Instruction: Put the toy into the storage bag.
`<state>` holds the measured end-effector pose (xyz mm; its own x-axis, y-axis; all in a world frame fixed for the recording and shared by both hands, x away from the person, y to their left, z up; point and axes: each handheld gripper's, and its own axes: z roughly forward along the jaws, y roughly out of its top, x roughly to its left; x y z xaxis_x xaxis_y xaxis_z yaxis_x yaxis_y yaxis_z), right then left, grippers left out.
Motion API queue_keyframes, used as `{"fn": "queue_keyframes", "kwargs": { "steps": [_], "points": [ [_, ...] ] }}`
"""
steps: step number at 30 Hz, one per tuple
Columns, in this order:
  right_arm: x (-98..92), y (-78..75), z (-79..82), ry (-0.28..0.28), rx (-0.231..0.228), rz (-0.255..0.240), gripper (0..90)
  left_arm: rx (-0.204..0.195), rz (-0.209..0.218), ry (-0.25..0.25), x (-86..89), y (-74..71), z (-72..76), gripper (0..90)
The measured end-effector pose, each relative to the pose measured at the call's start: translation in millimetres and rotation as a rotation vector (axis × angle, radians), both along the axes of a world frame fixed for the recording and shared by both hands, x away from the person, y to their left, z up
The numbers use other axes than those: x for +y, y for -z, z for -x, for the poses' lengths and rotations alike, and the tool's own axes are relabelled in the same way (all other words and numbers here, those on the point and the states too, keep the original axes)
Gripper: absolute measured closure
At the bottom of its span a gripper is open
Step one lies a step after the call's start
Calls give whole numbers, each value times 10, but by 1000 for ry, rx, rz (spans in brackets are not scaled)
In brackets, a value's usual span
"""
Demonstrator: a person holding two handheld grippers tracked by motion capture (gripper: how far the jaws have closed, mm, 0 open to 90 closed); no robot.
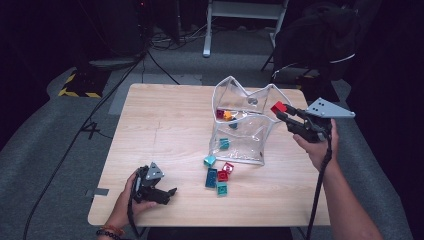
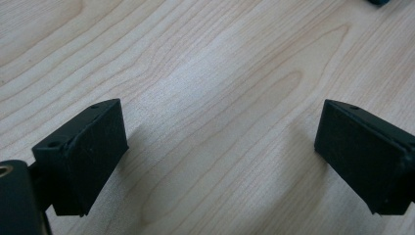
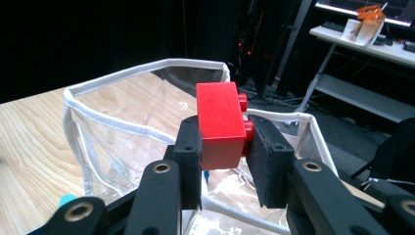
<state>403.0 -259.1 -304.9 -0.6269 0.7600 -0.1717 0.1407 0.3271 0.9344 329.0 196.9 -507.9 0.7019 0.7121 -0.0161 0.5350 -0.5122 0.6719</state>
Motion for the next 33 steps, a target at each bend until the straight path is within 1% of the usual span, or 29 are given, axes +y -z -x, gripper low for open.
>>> {"fn": "queue_keyframes", "kwargs": {
  "steps": [3,13,17,21,23,24,26,33],
  "points": [
    [36,23,-52,3,8,7,680,0,0,0,0,0,0,56],
    [82,75,-175,20,30,4,680,0,0,0,0,0,0,56],
    [82,110,-225,35,34,-12,680,0,0,0,0,0,0,56],
    [101,155,-268,40,43,2,677,0,0,0,0,0,0,56],
    [106,172,-282,55,45,-6,601,0,0,0,0,0,0,56],
    [106,177,-287,66,44,-8,599,0,0,0,0,0,0,56],
    [102,180,-274,60,41,-16,598,0,0,0,0,0,0,56],
    [52,135,-166,60,14,-17,567,1,2,-2,-1,1,1,56]
  ]
}}
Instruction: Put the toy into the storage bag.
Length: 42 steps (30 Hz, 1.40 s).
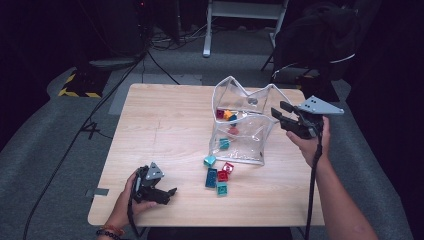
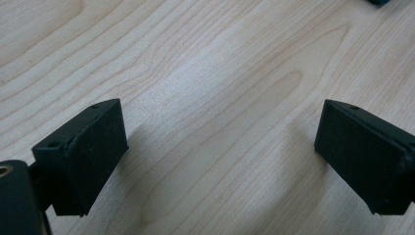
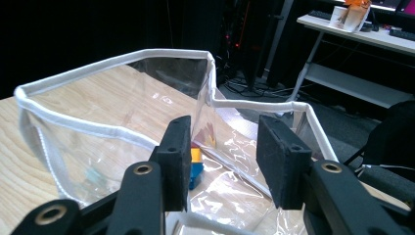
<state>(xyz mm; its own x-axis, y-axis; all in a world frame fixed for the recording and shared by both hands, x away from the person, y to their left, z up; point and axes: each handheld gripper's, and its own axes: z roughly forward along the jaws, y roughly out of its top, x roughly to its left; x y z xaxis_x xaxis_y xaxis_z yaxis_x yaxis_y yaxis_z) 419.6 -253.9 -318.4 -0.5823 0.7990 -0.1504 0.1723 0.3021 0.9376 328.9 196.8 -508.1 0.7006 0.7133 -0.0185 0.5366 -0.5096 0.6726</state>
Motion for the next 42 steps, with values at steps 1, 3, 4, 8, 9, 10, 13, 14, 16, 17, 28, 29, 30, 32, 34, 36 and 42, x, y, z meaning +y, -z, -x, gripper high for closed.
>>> {"fn": "queue_keyframes", "kwargs": {
  "steps": [1,3,4,8,9,10,13,14,16,17,28,29,30,32,34,36,42],
  "points": [
    [-17,-10,26,0,-5,-1,556,0,0,0,0,0,0,56],
    [-45,-24,70,0,-12,3,551,0,0,0,0,0,0,56],
    [-63,-32,95,-1,-14,3,544,1,1,0,0,0,0,56],
    [-151,-62,205,5,-31,-8,521,1,0,0,0,0,0,56],
    [-165,-63,231,13,-33,-8,514,1,1,0,0,0,0,56],
    [-177,-63,255,13,-33,-7,511,1,0,0,0,0,0,55],
    [-214,-61,335,10,-42,-1,494,1,0,0,0,0,1,56],
    [-238,-61,367,9,-44,-6,485,1,0,0,-1,0,1,56],
    [-276,-56,416,6,-44,-14,473,1,0,1,-1,0,2,55],
    [-303,-44,449,4,-45,-20,466,3,0,2,-2,-1,4,55],
    [-456,248,644,-32,-9,-31,450,7,0,2,-2,-1,5,55],
    [-462,281,662,-42,-7,-30,443,3,0,3,-1,-1,2,55],
    [-467,312,680,-59,-2,-32,435,2,0,3,-1,0,2,55],
    [-471,376,717,-92,0,-30,429,3,0,2,-1,-1,3,55],
    [-467,442,752,-114,4,-30,428,2,0,3,-1,0,1,55],
    [-453,511,782,-135,10,-33,427,2,0,3,-1,-1,2,55],
    [-323,695,833,-212,39,-7,426,2,0,3,-1,0,1,55]
  ]
}}
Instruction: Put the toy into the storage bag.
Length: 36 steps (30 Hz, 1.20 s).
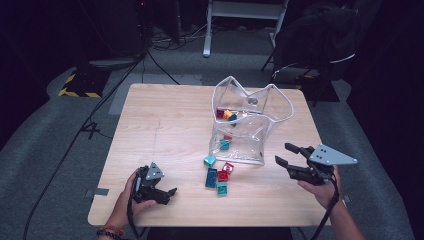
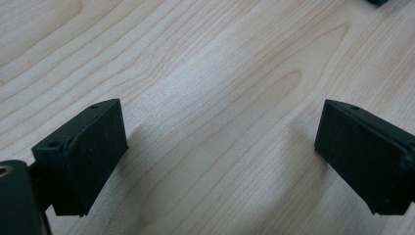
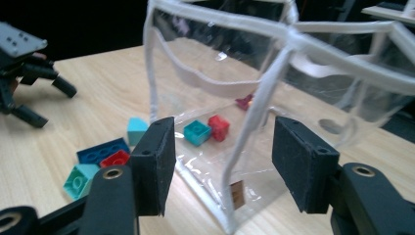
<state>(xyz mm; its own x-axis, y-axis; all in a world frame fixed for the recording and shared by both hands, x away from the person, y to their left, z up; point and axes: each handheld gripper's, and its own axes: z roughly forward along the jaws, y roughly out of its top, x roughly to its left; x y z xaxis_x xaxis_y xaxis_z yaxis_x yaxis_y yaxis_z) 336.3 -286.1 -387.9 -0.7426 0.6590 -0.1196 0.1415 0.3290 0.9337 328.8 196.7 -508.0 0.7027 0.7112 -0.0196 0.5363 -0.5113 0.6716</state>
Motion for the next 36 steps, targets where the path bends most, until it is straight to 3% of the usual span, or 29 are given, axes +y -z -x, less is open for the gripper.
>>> {"fn": "queue_keyframes", "kwargs": {
  "steps": [11,19,26,29,36],
  "points": [
    [339,399,11,-83,86,97,438,1,0,0,0,0,1,55],
    [717,691,49,-188,156,148,440,0,0,0,0,0,0,55],
    [1094,962,128,-293,201,225,458,1,0,0,0,0,1,55],
    [1204,1049,140,-302,214,248,457,1,0,0,0,0,1,55],
    [1321,1133,109,-295,251,226,433,0,0,1,0,0,0,55]
  ]
}}
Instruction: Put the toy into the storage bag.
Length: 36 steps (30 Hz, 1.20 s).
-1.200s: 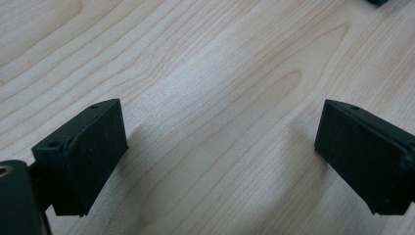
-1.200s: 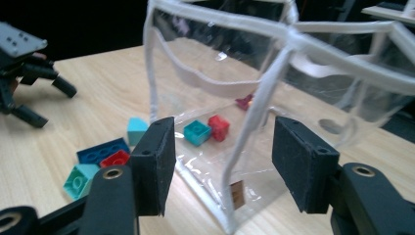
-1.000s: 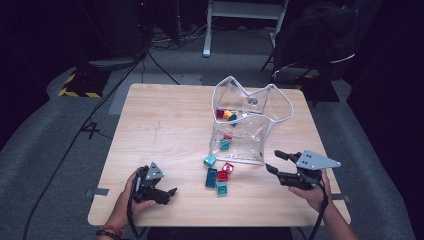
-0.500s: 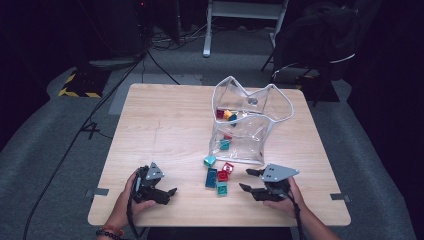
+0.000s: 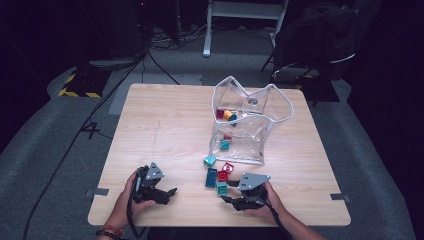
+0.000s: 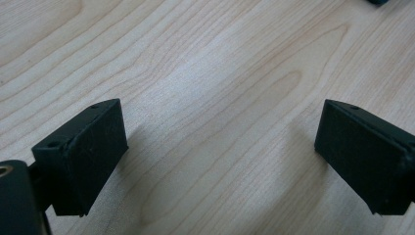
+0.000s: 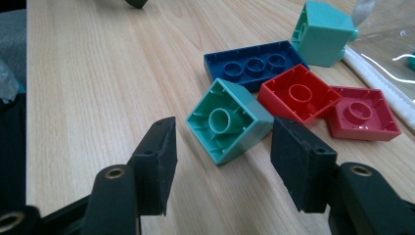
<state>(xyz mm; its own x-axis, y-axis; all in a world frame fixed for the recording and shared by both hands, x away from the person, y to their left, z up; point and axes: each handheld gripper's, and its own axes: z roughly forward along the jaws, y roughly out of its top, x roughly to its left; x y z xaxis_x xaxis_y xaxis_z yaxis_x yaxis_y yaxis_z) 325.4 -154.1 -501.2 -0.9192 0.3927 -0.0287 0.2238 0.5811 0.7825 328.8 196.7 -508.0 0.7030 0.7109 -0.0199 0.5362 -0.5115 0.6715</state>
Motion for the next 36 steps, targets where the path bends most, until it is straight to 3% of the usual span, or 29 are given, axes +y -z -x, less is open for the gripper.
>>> {"fn": "queue_keyframes", "kwargs": {
  "steps": [20,36],
  "points": [
    [204,51,-23,41,-33,51,372,1,-4,-5,5,-2,11,55],
    [188,51,-55,48,-2,40,404,1,-2,-20,20,-2,33,56]
  ]
}}
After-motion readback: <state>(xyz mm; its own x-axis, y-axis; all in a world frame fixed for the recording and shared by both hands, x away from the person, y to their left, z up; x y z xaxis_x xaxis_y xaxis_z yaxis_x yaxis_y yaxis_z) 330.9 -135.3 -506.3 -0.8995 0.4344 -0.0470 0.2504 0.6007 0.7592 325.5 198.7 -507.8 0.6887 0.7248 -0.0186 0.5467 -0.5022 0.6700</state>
